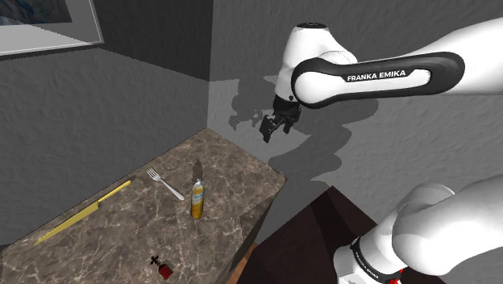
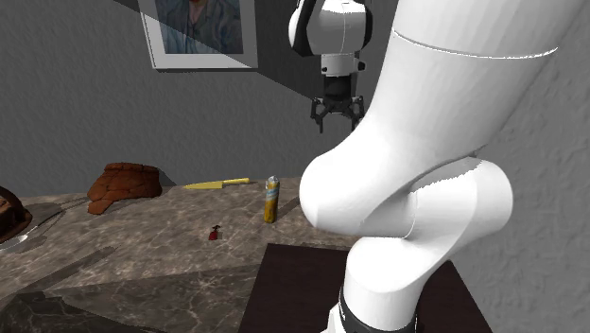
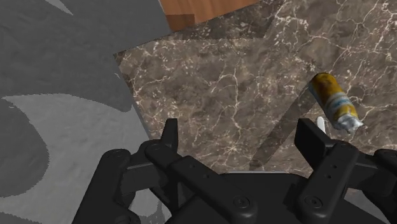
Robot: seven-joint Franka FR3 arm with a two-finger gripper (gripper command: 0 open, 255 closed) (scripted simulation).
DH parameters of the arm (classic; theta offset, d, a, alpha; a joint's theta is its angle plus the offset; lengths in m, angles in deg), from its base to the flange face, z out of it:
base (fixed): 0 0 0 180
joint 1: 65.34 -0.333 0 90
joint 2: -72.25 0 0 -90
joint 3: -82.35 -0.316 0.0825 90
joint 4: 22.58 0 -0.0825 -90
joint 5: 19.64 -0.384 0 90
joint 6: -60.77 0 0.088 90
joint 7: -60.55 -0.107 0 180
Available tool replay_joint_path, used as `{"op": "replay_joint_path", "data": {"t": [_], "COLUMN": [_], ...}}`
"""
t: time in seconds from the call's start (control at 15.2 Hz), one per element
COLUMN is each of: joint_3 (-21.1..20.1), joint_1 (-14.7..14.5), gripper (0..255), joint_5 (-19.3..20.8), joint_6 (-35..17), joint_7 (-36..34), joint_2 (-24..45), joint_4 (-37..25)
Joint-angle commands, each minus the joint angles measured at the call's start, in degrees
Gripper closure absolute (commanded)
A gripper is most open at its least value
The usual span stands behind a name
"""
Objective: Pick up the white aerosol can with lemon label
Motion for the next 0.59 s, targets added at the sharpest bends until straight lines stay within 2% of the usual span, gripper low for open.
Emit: {"op": "replay_joint_path", "data": {"t": [0.0,0.53], "joint_3": [-1.05,-4.61], "joint_1": [-0.82,-3.59], "gripper": [0,0], "joint_5": [-0.27,0.52], "joint_6": [-2.37,-10.19], "joint_7": [-0.62,-2.92], "joint_2": [3.64,18.94], "joint_4": [-1.03,-7.37]}}
